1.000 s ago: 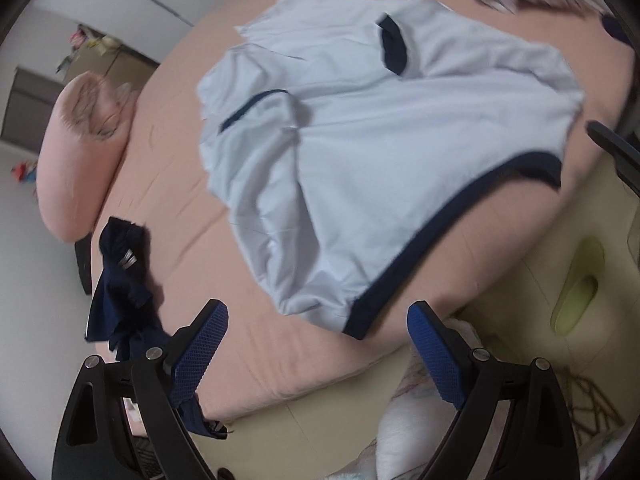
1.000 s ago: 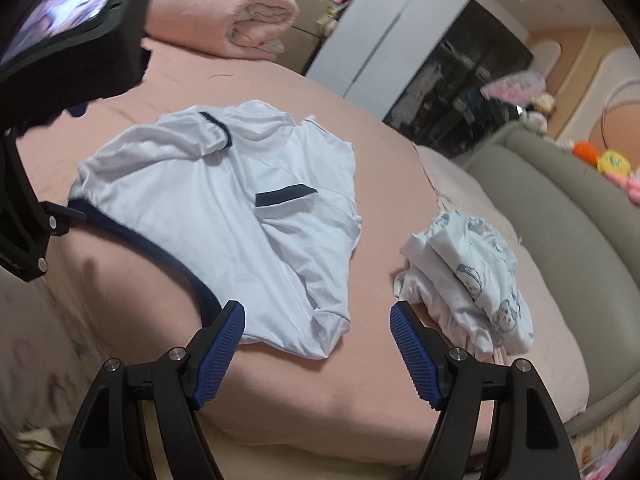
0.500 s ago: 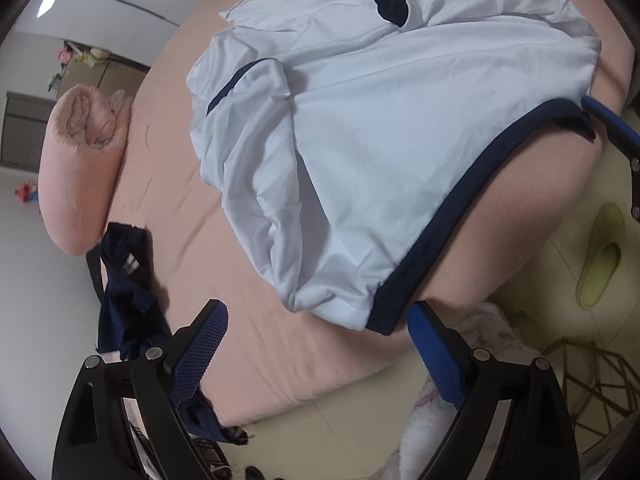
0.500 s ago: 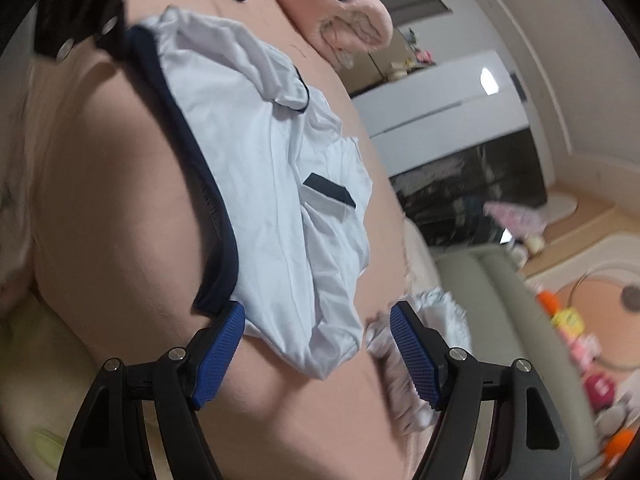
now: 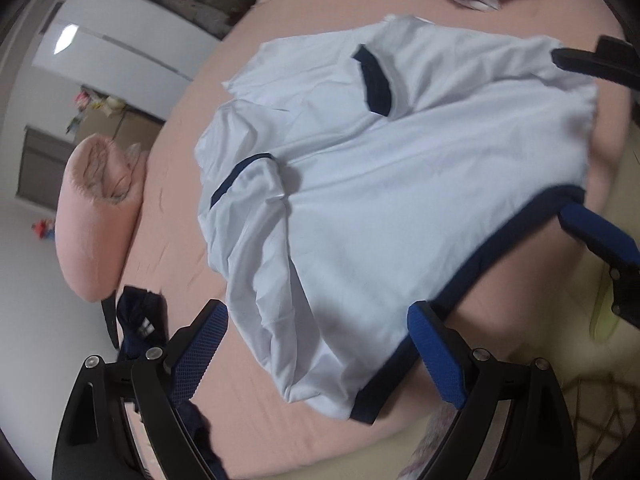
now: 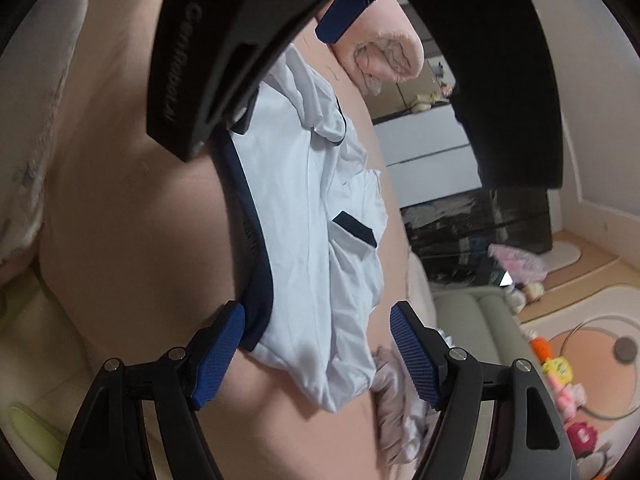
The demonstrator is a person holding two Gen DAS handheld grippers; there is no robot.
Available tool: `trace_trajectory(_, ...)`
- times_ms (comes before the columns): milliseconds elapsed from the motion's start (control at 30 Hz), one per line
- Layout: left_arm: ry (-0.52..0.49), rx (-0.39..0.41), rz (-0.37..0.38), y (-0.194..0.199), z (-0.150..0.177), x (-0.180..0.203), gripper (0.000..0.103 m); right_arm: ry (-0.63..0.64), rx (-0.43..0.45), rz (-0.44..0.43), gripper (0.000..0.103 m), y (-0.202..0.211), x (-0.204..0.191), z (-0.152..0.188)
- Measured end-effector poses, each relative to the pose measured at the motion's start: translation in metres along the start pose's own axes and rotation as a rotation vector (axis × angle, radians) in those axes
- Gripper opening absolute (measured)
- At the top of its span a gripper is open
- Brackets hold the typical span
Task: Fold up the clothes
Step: 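Move the right tool to the navy-trimmed shirt hem and close on it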
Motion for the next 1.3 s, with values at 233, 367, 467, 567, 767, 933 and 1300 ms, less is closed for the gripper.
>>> trace_trajectory(233,0.096,0.03,-0.072,-0.006,0.016,-0.006,0.092,0.056,0.081,-0.011,0.075,0.011,-0.008,-0.007)
trace_trajectory(367,0.04,0.044,-0.122,-0.009,0.018,0.001,0.092,0.056,0.071,0.002,0.075,0.005,-0.011,-0.012)
trace_trajectory(467,-0.01,0.074,-0.152,-0.007,0.019,0.008,0.092,0.054,0.065,0.012,0.075,-0.005,-0.009,-0.017)
trace_trajectory(567,-0.043,0.098,-0.169,-0.008,0.019,0.011,0.092,0.079,0.062,0.078,0.076,-0.014,-0.01,-0.021)
trace_trajectory(767,-0.088,0.108,-0.197,-0.015,0.018,0.016,0.092,0.099,0.063,0.135,0.076,-0.026,-0.012,-0.023)
trace_trajectory(933,-0.151,0.139,-0.256,-0.013,0.019,0.022,0.093,0.144,0.121,0.133,0.077,-0.026,-0.011,-0.021)
trace_trajectory(1300,-0.076,0.076,-0.178,-0.025,0.028,0.0,0.093,0.029,0.139,0.02,0.077,-0.034,0.007,-0.011)
Point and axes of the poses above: each gripper's, at about its wrist camera, not at the fingertips, and y roughly against the way its jaws point, x to its right, z to its underside, the point moved 1 cm from there along -y, roughly the way its jaws point, and after that the axes turned 1 degree about y, right-handed, at the moved point
